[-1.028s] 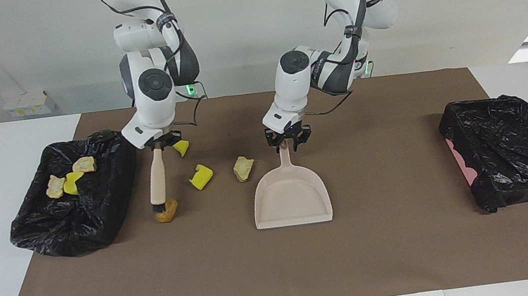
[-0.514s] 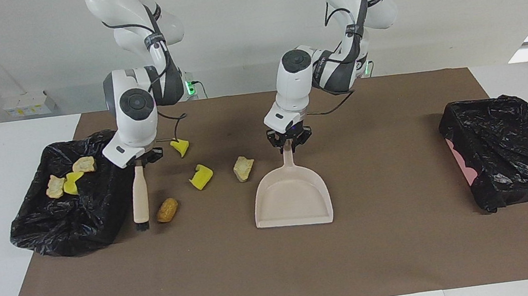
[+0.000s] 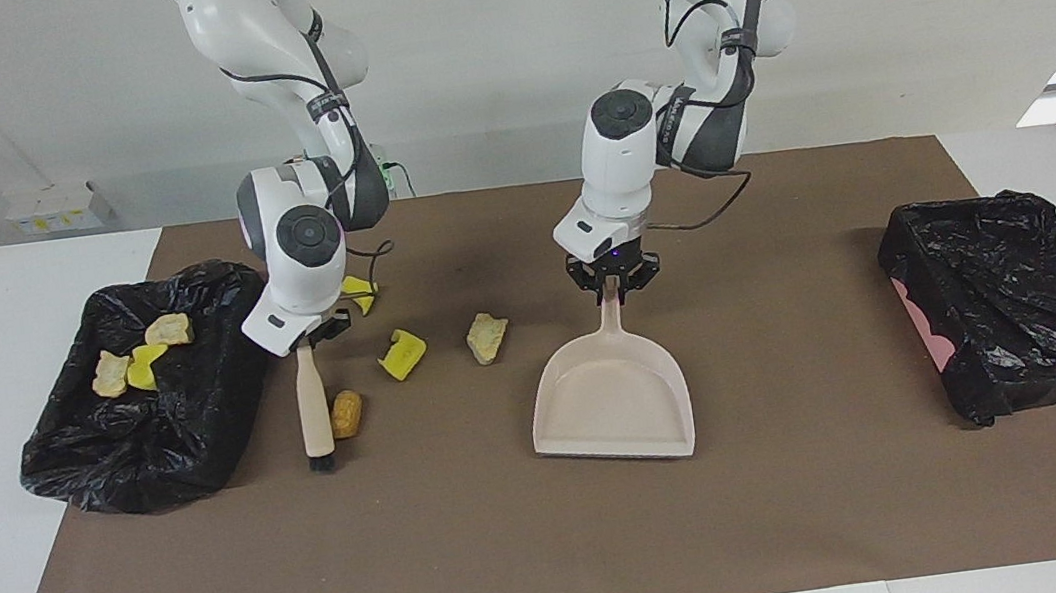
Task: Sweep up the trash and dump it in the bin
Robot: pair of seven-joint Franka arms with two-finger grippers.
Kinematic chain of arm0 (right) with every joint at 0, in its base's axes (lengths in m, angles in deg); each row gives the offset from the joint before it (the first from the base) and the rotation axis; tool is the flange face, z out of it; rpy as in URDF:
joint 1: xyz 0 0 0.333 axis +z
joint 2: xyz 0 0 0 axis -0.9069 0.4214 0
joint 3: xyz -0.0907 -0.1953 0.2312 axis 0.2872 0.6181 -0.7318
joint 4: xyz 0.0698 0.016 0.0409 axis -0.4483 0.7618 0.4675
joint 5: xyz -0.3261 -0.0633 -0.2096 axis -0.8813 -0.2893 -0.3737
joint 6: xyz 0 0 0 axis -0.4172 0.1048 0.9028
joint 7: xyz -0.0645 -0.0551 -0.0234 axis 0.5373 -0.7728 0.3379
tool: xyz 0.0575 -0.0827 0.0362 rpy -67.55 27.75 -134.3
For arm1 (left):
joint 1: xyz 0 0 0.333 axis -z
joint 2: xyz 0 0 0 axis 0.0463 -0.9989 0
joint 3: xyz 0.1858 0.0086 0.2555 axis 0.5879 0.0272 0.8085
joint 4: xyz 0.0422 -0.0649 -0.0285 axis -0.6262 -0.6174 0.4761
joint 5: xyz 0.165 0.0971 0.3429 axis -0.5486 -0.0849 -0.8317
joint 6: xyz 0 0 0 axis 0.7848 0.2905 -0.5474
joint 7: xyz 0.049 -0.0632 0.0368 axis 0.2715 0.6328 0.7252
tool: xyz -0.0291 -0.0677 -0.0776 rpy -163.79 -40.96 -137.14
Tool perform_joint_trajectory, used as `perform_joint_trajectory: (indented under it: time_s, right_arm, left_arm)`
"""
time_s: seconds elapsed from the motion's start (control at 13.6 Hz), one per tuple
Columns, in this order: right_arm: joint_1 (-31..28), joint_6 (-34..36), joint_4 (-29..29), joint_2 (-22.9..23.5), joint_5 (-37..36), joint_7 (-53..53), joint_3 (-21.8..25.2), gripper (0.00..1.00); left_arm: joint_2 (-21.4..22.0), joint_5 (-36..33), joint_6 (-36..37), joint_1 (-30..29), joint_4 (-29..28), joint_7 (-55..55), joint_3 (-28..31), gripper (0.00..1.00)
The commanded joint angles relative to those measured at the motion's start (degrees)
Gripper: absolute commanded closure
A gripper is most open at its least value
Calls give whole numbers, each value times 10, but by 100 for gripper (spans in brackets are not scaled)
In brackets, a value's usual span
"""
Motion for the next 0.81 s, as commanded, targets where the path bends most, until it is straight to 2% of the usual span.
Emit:
perform_joint_trajectory:
  time_s: [0.0, 0.15, 0.44, 0.59, 0.73]
  right_arm:
    - [25, -12, 11, -2, 63, 23, -2, 100]
    - [67, -18, 3, 8, 95, 31, -3, 100]
    - [105, -25, -12, 12, 138, 58, -4, 100]
    - [106, -6, -24, 13, 139, 70, -4, 100]
    - [91, 31, -36, 8, 137, 70, 0, 100]
  left_arm:
    - [17, -11, 29, -36, -7, -148, -4, 100]
    - [17, -19, 30, -59, -10, -264, -3, 100]
    - [26, -51, 25, -76, -30, -399, -4, 100]
    - [31, -54, 7, -77, -47, -481, -3, 100]
    - [29, -65, -18, -77, -68, -487, -3, 100]
